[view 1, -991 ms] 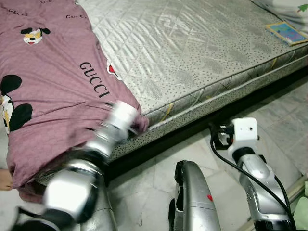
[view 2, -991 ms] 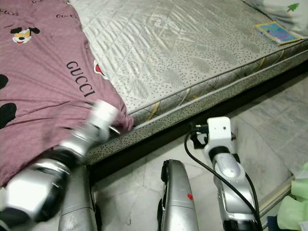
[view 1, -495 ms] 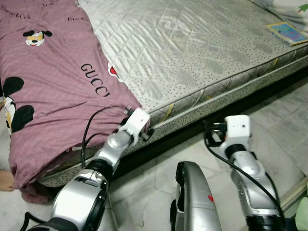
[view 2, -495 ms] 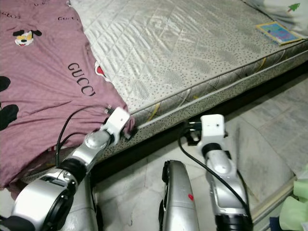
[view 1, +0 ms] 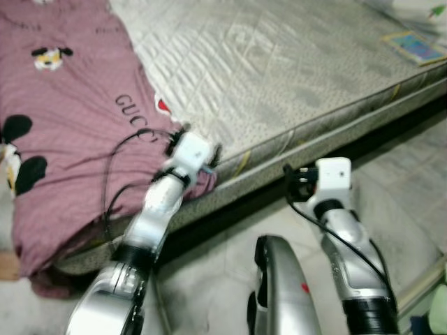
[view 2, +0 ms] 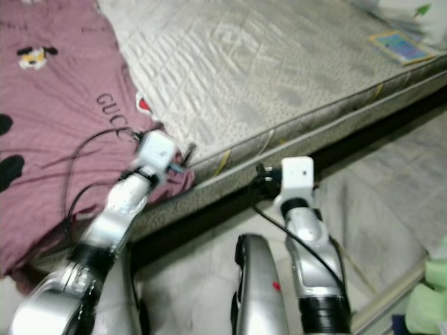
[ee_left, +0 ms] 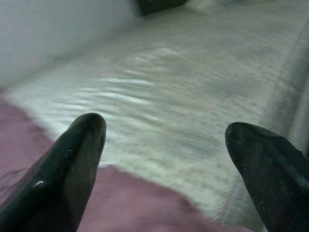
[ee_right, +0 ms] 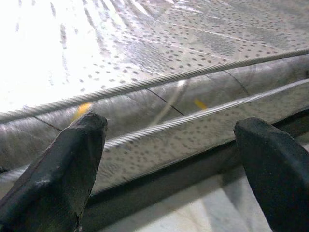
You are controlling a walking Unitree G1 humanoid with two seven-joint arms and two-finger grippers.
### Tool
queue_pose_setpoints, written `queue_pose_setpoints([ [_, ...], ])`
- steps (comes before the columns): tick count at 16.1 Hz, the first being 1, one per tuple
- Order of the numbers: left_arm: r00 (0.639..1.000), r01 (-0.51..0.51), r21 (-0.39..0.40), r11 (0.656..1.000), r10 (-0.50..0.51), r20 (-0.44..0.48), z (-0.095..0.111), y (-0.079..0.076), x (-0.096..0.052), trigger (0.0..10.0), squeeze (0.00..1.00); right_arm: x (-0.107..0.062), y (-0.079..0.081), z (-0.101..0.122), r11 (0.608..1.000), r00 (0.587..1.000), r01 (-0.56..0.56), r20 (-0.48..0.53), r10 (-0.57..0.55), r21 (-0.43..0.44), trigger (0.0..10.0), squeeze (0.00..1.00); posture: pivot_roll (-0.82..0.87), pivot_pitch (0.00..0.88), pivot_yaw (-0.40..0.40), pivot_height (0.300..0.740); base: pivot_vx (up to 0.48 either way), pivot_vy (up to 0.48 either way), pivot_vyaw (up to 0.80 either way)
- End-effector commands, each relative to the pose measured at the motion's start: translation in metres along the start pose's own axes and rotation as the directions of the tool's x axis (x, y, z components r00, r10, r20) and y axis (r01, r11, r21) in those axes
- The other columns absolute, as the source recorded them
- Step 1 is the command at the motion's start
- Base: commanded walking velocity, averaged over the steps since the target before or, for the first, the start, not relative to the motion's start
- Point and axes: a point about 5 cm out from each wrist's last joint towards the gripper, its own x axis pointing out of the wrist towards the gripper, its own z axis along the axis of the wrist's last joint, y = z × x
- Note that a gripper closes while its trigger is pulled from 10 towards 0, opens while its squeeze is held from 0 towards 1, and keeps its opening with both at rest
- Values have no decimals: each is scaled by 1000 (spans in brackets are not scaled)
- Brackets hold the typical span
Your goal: Clean up the room
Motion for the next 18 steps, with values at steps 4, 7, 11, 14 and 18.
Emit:
queue_pose_setpoints([
  [4,942,-332,-75,940,327,-78,-23,54,-49,10000,0,15,15,5,994,999,-23,48,18,107,10000,0,57,0,2,520,0,0,0],
  [7,900,-419,-64,906,406,-159,-33,64,-68,10000,0,25,22,6,993,998,-35,64,27,117,10000,0,80,0,-4,520,0,0,0],
  [11,905,-407,-71,911,391,-168,-31,60,-64,10000,0,34,36,17,987,986,-97,148,77,131,10000,0,119,0,-5,520,0,0,0],
  [14,905,-403,-68,913,387,-176,-31,61,-64,10000,0,37,40,16,985,984,-104,157,82,141,10000,0,110,0,10,550,0,0,0],
  [18,920,-366,-70,928,350,-179,-31,53,-57,10000,0,37,39,12,985,985,-97,156,75,142,10000,0,109,0,-11,595,0,0,0],
])
